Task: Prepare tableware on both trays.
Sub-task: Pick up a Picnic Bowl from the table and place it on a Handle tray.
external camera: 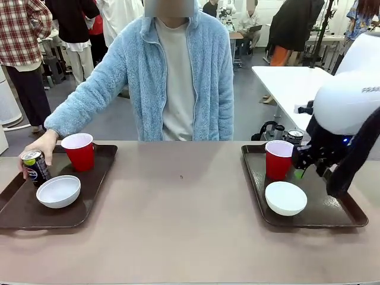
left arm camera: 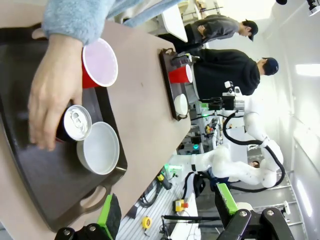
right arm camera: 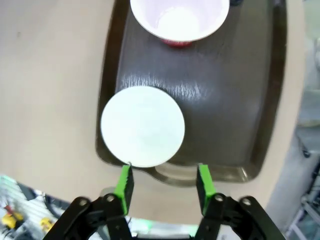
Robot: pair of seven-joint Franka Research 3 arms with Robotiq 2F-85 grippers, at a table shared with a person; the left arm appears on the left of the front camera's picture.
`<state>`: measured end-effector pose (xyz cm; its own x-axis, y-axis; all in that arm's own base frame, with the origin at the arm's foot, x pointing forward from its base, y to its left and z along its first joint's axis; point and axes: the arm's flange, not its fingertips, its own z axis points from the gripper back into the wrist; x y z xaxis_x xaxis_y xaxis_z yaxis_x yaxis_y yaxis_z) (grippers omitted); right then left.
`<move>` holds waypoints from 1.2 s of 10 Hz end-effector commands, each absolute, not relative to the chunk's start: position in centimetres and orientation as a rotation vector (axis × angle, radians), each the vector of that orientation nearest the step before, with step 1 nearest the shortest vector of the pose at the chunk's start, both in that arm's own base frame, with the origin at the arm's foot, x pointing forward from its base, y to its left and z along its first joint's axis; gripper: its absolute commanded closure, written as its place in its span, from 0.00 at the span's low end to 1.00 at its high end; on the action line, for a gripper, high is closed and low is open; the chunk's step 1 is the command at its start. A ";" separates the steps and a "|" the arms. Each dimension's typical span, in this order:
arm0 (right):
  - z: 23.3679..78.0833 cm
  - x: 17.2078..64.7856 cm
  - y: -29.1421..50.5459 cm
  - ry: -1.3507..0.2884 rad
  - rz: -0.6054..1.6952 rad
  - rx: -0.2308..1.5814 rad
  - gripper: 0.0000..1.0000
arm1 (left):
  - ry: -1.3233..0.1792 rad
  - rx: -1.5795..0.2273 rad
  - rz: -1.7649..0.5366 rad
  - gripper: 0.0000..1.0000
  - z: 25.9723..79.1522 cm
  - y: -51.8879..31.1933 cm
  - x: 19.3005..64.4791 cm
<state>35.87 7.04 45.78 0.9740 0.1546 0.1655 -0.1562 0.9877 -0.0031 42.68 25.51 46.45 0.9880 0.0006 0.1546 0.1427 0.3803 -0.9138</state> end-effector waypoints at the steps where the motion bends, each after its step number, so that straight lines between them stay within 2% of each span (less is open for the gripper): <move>1: 48.4 34.2 7.0 -0.170 0.137 0.008 0.00 | -0.145 -1.185 -0.092 0.00 46.7 25.6 42.7; 4: 50.7 33.8 5.7 -0.135 0.099 0.088 0.00 | -0.145 -1.185 -0.092 0.00 46.7 25.6 42.7; 5: 49.9 33.4 6.4 -0.166 0.144 0.016 0.00 | -0.145 -1.185 -0.092 0.00 46.7 25.6 42.7; 12: 49.9 33.4 6.4 -0.166 0.144 0.016 0.00 | -0.145 -1.185 -0.092 0.00 46.7 25.6 42.7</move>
